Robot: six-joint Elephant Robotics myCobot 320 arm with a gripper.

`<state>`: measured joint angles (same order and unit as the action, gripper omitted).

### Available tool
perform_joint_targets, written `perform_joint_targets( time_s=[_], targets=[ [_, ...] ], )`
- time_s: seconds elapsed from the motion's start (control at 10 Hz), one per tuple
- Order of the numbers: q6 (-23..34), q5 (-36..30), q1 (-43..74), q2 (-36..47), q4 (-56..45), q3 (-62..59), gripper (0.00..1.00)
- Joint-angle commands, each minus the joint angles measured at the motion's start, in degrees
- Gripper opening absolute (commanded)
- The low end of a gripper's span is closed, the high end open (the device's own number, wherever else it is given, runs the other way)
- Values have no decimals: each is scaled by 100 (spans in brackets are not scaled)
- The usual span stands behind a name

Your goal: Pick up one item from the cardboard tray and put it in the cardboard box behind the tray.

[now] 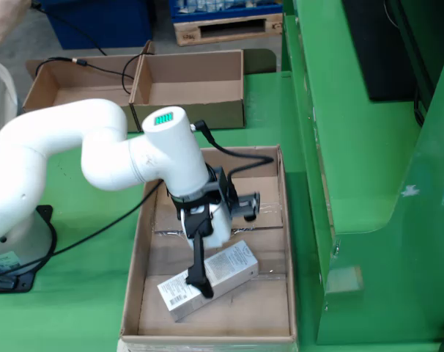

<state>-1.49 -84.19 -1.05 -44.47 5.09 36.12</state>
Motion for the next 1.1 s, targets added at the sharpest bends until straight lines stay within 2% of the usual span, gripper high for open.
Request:
perform_joint_targets(
  time_s=[0.0, 0.3, 0.6, 0.7, 0.8, 0.9, 1.0],
  targets=[
    [352, 2949, -504, -1909, 2425, -3612, 100],
    [702, 2931, -223, -2733, 2427, -3612, 100],
    [729, 2927, -190, -2753, 2428, -3612, 100],
    [448, 871, 48, -2186, 1990, -3612, 100],
    [475, -951, 184, -1565, 663, -3612, 100],
    [414, -1473, 247, -1365, 261, -3612, 100],
    [414, -1473, 247, -1365, 260, -3612, 100]
  ],
)
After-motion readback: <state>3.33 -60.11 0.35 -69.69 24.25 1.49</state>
